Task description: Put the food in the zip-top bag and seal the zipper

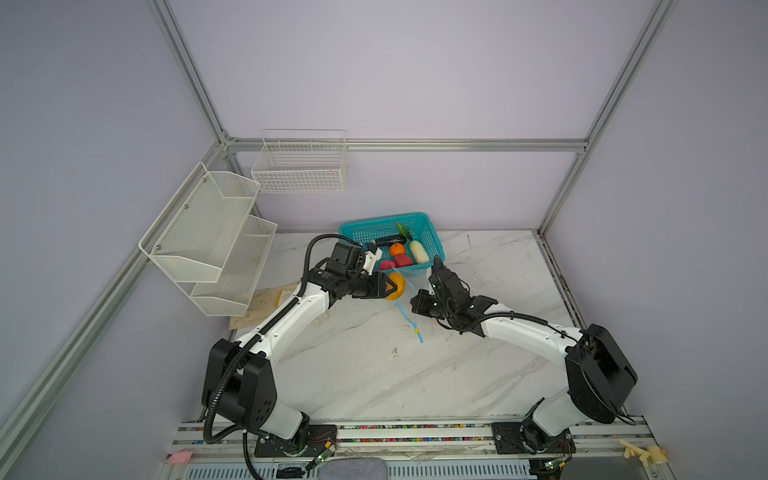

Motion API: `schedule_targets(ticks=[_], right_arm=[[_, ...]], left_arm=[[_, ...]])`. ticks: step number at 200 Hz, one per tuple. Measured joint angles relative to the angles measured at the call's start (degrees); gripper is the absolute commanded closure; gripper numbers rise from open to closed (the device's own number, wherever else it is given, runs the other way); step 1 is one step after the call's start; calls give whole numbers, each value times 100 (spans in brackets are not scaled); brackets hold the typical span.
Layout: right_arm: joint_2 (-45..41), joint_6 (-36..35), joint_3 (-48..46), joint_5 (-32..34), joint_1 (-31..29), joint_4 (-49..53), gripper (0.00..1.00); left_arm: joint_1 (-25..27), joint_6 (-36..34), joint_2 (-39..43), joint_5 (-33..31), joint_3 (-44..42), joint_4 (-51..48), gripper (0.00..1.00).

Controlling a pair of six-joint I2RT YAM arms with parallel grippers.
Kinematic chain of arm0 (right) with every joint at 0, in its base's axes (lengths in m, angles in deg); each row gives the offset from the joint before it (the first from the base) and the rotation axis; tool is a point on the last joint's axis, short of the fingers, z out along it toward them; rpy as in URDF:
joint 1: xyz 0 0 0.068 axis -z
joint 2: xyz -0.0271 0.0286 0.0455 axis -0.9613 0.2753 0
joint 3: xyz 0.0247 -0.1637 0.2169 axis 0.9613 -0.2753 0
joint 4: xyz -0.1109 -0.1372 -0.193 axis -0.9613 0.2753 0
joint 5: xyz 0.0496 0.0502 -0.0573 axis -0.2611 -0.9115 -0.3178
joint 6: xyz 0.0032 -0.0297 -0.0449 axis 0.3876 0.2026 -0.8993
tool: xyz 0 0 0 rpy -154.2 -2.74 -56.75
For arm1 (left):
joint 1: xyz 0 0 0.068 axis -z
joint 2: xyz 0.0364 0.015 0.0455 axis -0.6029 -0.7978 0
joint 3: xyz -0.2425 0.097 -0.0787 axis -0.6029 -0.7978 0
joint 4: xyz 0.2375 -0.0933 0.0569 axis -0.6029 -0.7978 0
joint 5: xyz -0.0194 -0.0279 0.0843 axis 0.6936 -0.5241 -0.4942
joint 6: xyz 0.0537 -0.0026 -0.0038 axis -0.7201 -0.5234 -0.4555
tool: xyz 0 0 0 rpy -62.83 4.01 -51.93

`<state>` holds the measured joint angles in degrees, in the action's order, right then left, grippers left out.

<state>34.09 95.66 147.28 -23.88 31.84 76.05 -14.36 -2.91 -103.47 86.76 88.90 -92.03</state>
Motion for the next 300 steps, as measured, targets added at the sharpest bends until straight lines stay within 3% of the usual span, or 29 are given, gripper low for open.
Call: schedule_targets(ticks=[300], right_arm=[[0, -2, 92, 4, 0, 0, 100]], left_arm=[[173, 184, -280, -4, -328, 337, 58]])
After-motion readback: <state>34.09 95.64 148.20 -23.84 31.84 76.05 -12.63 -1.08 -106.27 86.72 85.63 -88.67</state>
